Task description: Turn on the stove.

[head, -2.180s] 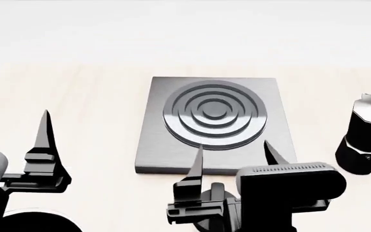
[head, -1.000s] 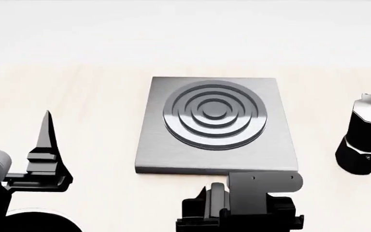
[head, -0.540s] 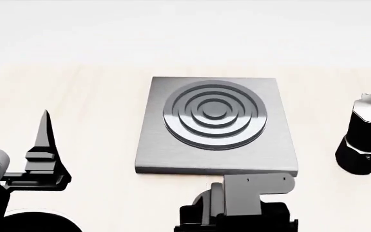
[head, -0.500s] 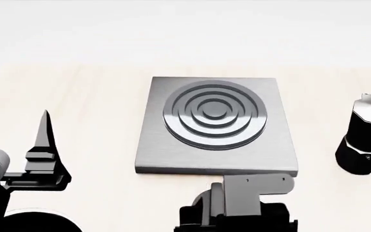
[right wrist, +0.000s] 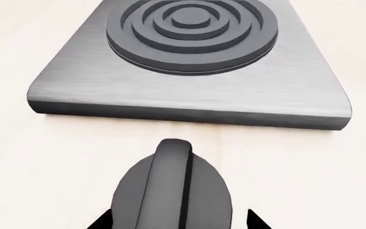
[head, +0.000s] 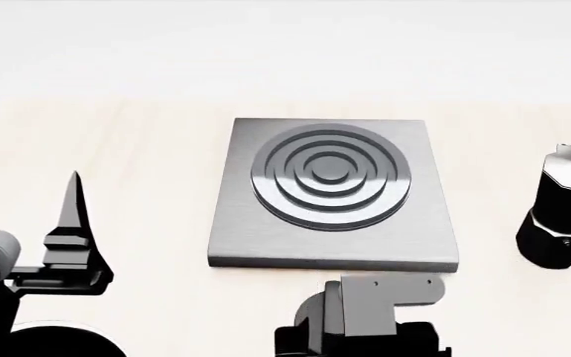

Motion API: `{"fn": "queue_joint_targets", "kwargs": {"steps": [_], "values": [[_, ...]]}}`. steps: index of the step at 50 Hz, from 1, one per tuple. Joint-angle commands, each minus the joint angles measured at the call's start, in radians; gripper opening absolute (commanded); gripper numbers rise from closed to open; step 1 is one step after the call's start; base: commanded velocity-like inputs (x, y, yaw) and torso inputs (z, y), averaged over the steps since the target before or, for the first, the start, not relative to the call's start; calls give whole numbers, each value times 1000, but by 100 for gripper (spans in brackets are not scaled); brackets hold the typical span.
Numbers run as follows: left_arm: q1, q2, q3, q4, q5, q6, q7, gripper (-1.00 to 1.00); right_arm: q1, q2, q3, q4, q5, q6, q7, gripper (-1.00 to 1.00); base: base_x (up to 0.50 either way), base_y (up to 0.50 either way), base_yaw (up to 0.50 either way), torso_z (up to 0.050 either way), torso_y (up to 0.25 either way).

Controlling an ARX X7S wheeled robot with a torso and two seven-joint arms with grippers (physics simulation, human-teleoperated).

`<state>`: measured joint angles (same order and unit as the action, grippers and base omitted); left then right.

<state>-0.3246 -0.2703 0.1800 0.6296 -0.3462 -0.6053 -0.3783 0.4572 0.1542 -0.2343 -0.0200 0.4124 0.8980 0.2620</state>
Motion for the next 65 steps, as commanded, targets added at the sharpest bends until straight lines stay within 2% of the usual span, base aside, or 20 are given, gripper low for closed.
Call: {"fn": "queue_joint_targets", "kwargs": {"steps": [1, 30, 65], "values": [[-1, -3, 8, -2, -1, 2, -4, 100, 13, -4, -13, 58, -5, -29, -6, 100, 0, 0, 0, 0, 0], [-4, -9, 12, -8, -15, 4, -15, 100, 41, -8, -44, 182, -5, -65, -21, 100, 0, 0, 0, 0, 0], [-4, -20, 13, -19, -26, 19, -24, 100, 4, 50, 15, 99, -17, -61, 95, 100, 0, 0, 0, 0, 0]]}}
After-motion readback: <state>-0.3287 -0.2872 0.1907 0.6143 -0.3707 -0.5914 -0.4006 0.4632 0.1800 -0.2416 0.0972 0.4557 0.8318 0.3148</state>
